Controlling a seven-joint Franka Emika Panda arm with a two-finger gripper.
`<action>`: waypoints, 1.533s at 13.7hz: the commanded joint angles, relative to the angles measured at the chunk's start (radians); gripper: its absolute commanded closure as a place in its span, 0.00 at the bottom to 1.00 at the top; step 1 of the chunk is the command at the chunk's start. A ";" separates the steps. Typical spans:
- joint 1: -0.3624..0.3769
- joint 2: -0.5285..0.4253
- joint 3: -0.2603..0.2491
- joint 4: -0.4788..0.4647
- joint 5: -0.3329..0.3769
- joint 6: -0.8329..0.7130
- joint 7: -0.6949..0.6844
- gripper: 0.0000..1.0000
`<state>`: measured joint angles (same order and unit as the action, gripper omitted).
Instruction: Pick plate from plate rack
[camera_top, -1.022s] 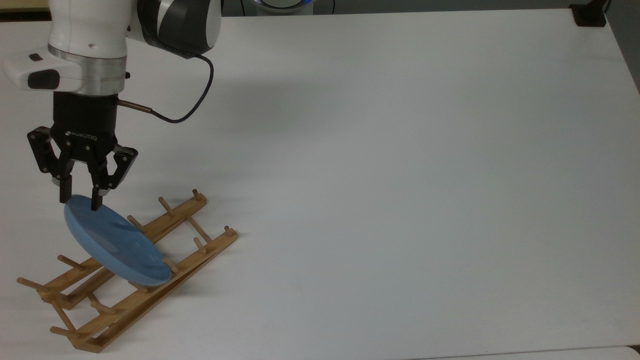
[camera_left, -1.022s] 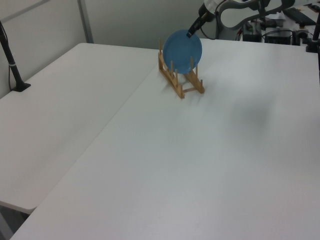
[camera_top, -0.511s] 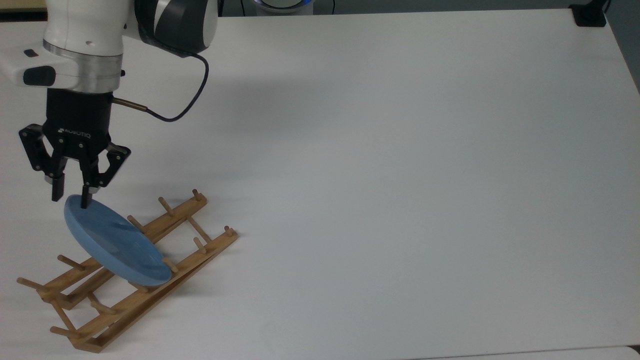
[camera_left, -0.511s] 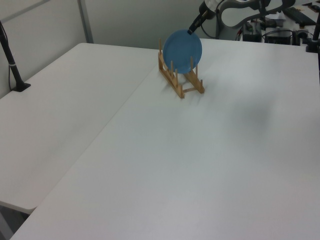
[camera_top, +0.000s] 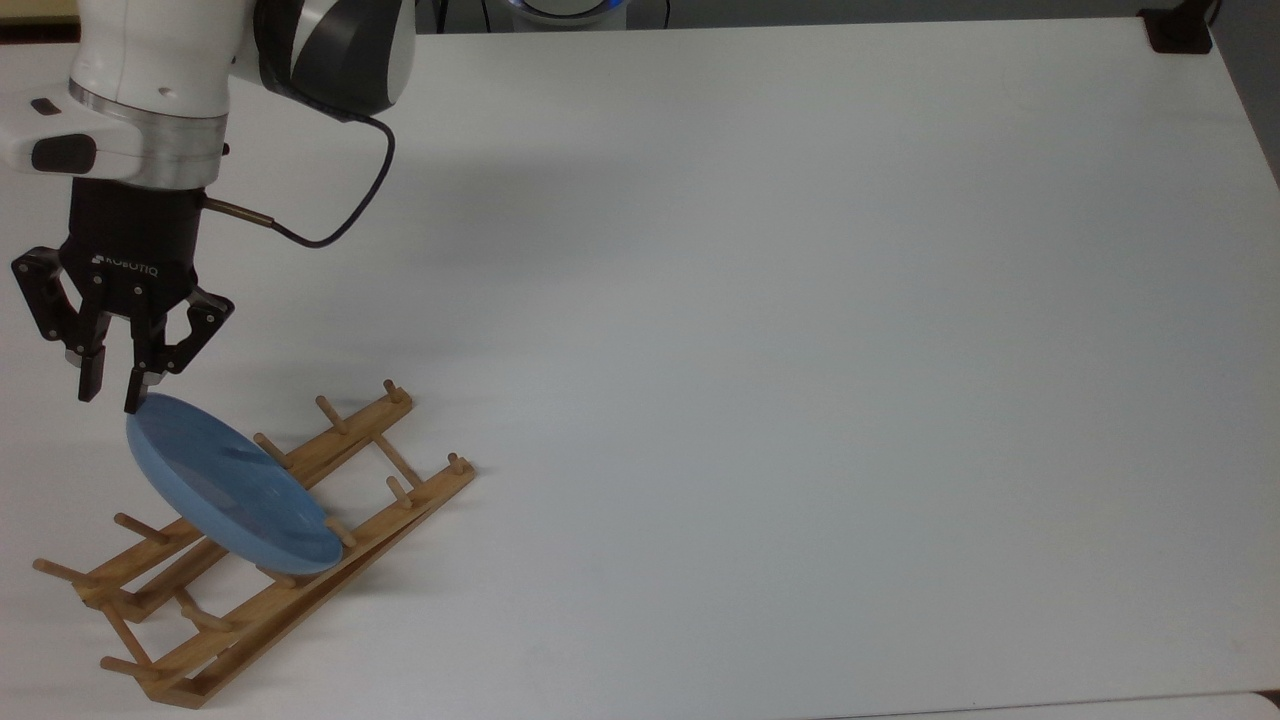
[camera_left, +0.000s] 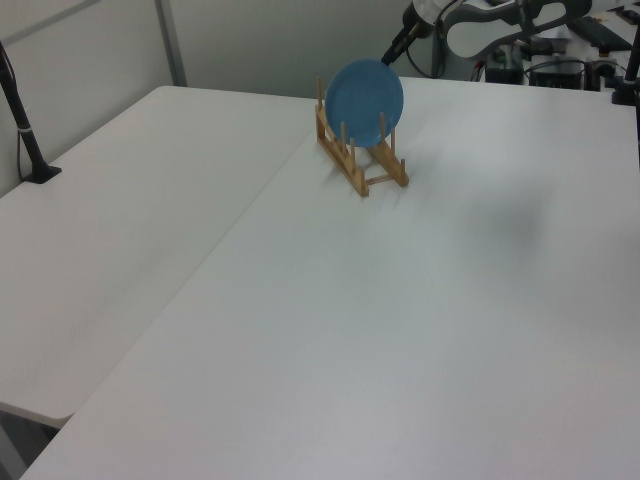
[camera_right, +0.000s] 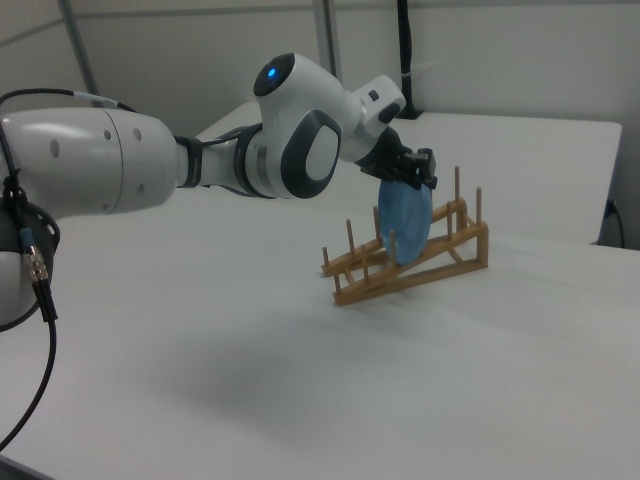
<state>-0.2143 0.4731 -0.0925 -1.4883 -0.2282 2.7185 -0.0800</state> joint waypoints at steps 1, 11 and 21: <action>0.006 0.016 -0.009 0.005 -0.019 0.021 -0.012 0.68; -0.010 -0.039 -0.003 0.000 -0.019 -0.037 -0.078 0.68; 0.029 -0.030 0.004 -0.006 -0.020 -0.114 -0.129 0.65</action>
<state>-0.2013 0.4556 -0.0851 -1.4784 -0.2332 2.6359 -0.1910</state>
